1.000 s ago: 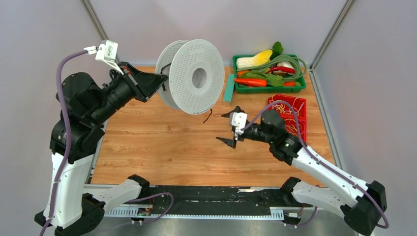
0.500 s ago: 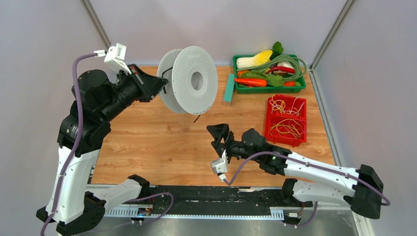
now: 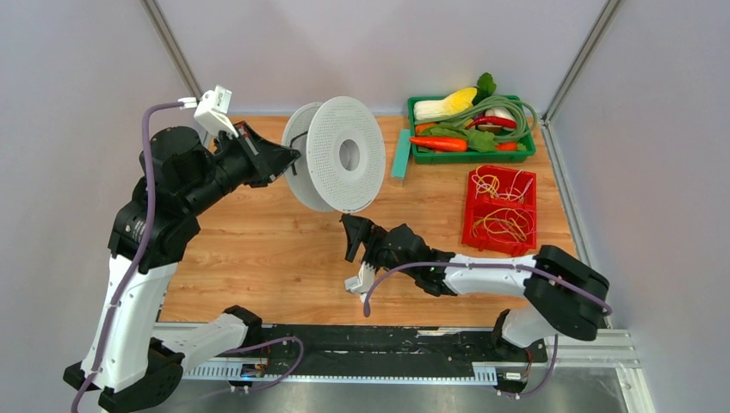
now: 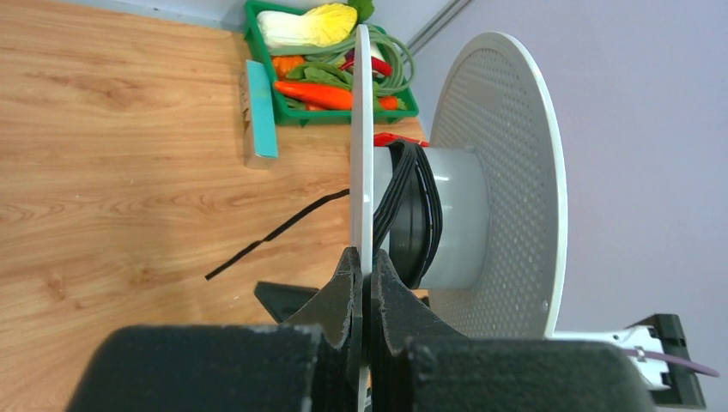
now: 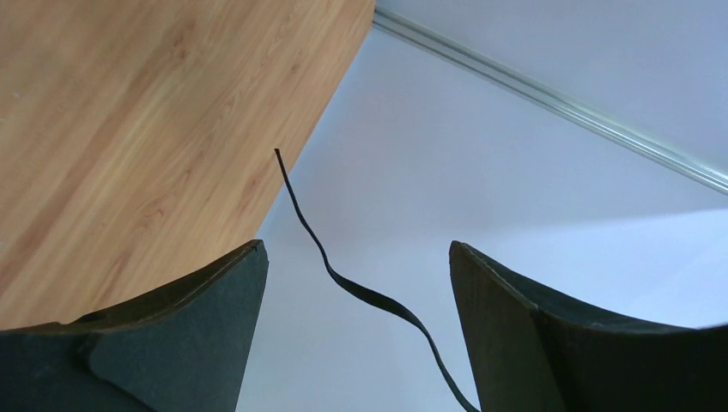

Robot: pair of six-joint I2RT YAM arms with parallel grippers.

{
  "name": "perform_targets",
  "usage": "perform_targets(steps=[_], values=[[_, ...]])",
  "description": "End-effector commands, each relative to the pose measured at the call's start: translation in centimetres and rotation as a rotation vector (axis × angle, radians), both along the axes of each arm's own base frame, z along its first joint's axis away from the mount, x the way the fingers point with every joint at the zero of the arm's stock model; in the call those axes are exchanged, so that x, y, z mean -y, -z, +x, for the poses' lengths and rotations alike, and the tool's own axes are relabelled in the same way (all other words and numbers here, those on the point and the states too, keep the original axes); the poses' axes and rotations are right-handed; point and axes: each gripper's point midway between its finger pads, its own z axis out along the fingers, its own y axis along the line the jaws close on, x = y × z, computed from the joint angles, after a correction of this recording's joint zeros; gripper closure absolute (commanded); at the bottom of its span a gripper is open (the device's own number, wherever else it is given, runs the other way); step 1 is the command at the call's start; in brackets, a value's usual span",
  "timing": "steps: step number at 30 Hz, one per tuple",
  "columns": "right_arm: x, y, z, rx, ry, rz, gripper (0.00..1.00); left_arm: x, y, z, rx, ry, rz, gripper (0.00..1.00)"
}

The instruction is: Wrap the cables

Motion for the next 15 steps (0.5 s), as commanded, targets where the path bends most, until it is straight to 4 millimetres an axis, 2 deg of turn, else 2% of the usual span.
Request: perform_targets(steps=[1, 4, 6, 9, 10, 11, 14, 15], values=[[-1.4, -3.4, 3.2, 0.187, -0.002, 0.054, 0.17, 0.0, -3.5, -1.4, 0.095, 0.026, -0.101, 1.00], [-2.0, -3.3, 4.6, 0.221, 0.005, 0.050, 0.19, 0.2, -3.1, -1.4, 0.085, 0.033, -0.099, 1.00], [-2.5, -3.0, 5.0, 0.220, 0.007, 0.042, 0.29, 0.3, -2.8, -1.4, 0.079, 0.036, -0.097, 1.00], [-2.7, -2.8, 5.1, 0.221, 0.002, 0.041, 0.51, 0.0, -2.3, -1.3, 0.073, 0.019, -0.088, 1.00], [-2.7, -3.1, 4.6, 0.218, -0.017, 0.055, 0.68, -0.2, -2.1, -1.0, 0.070, 0.006, -0.082, 1.00], [-2.7, -3.2, 4.0, 0.207, -0.033, 0.065, 0.80, -0.4, -2.0, -0.9, 0.073, -0.006, -0.075, 1.00], [-2.2, -3.3, 1.6, 0.112, -0.073, 0.080, 0.99, -1.3, -1.2, 0.1, 0.078, -0.064, -0.022, 1.00], [-2.0, -3.4, 0.5, 0.061, -0.090, 0.080, 1.00, -1.7, -0.7, 0.6, 0.077, -0.090, 0.006, 1.00]])
